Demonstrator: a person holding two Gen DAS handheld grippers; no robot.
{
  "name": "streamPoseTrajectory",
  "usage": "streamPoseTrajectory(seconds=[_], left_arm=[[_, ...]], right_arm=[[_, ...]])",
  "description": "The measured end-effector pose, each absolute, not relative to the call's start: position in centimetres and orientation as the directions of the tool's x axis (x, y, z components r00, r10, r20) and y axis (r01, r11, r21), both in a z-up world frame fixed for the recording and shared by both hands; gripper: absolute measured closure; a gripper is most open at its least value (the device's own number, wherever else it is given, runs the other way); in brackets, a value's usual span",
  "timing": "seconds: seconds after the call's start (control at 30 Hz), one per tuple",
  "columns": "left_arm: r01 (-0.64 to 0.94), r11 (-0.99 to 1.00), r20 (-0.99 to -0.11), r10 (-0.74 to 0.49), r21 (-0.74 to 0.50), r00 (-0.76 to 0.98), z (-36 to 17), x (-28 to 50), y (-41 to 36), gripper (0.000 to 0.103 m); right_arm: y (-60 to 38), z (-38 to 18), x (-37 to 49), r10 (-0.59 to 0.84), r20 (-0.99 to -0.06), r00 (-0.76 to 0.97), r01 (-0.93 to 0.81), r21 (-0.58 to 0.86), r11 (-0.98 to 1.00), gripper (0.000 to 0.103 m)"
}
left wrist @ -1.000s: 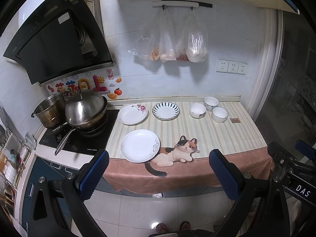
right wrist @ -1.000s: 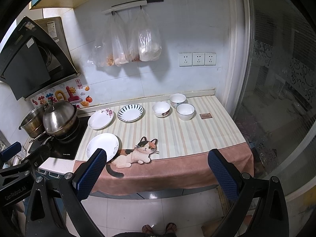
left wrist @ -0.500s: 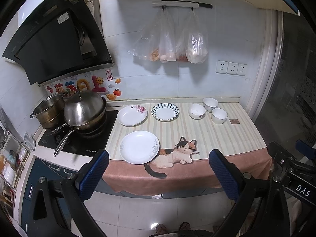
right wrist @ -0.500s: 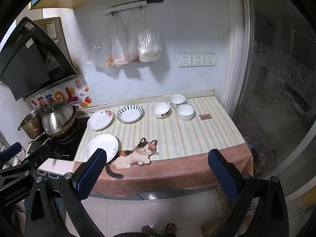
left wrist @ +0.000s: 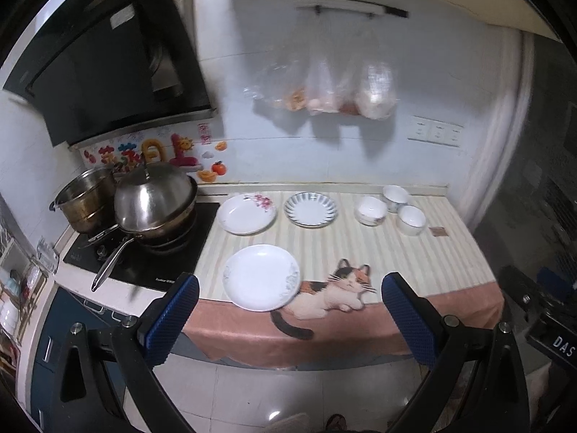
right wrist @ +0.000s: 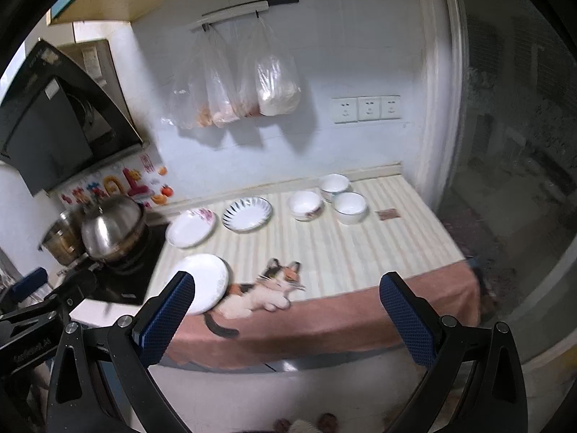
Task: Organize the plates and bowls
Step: 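Reach both grippers to the white grey-print plate and grip its rim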
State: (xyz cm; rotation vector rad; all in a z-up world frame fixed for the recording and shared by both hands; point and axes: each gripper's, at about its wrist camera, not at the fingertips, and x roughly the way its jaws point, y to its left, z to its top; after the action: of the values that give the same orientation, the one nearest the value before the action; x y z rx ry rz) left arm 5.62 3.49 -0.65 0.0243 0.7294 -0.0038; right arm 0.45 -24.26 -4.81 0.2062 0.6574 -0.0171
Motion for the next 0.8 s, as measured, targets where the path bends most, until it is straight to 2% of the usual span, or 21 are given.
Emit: streamPoseTrajectory(seconds=[0.07, 0.13, 0.3, 0.57, 0.8], left_arm=[[-0.016, 1.0, -0.681, 0.027, 0.022, 0.732, -2.4, 7.4, 5.2, 0.0], [-0.047, 0.999, -0.709, 0.051, 0.026, 0.704, -4.6, 9.1, 7.3, 0.0], [-0.124, 0.992, -0.808, 0.099, 0.032, 0.581, -11.8, 14.9, 12.3, 0.0], [-0.214, 0.977, -0.904, 0.107, 0.018, 0.414, -22.3, 23.6, 17.5, 0.0], [-0.239, 0.971, -0.969, 0.035, -0.025, 0.245, -31.0, 32.1, 20.4, 0.001]], right_arm=[[-23.7, -6.0, 1.8, 0.079, -0.613, 0.786, 0.063, 0.205, 0.977, 0.0], [-22.8, -8.3, 4.0, 0.123, -0.656, 0.745, 0.042, 0.231, 0.972, 0.0], [-19.3, -14.8, 9.8, 0.266, -0.718, 0.643, -0.034, 0.32, 0.947, 0.0], [-13.6, -25.6, 21.2, 0.297, -0.823, 0.484, -0.104, 0.283, 0.953, 0.0], [-9.9, -35.3, 32.9, 0.354, -0.887, 0.298, -0.155, 0.321, 0.934, 0.0]])
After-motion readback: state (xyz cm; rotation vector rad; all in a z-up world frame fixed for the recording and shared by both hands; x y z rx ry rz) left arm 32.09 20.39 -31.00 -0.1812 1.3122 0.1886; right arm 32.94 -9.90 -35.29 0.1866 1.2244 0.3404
